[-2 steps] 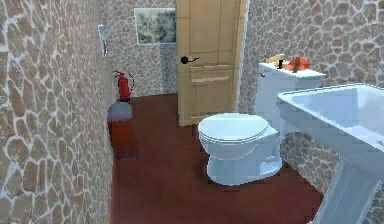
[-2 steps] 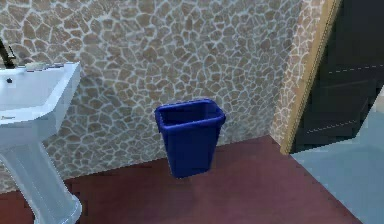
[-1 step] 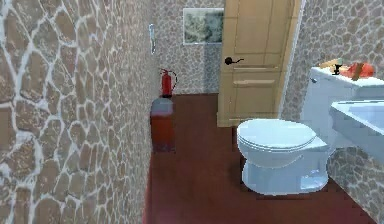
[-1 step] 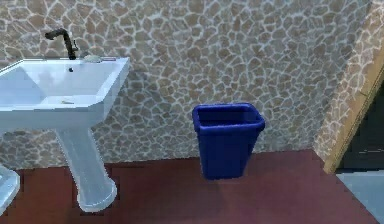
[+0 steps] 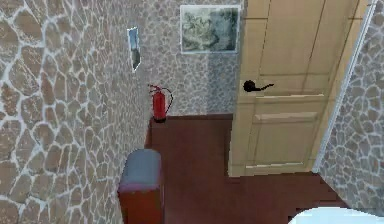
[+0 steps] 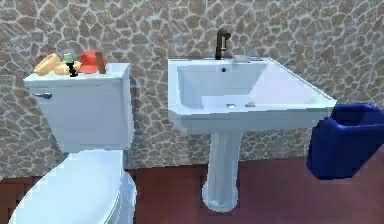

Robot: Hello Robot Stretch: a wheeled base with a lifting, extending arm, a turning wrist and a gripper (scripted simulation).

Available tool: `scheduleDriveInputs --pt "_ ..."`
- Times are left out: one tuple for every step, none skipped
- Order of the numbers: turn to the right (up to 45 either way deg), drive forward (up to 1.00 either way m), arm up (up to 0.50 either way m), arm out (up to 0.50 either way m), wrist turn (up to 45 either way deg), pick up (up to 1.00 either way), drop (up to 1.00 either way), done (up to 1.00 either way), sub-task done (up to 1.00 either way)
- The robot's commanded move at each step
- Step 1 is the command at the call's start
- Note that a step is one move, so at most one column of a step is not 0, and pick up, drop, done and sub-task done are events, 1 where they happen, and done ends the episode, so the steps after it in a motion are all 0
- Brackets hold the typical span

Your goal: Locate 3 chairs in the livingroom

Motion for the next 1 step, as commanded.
scheduleDriveInputs --pt "0.0 1.0 0.0 0.0 0.0 0.0 0.0 0.0 0.0"
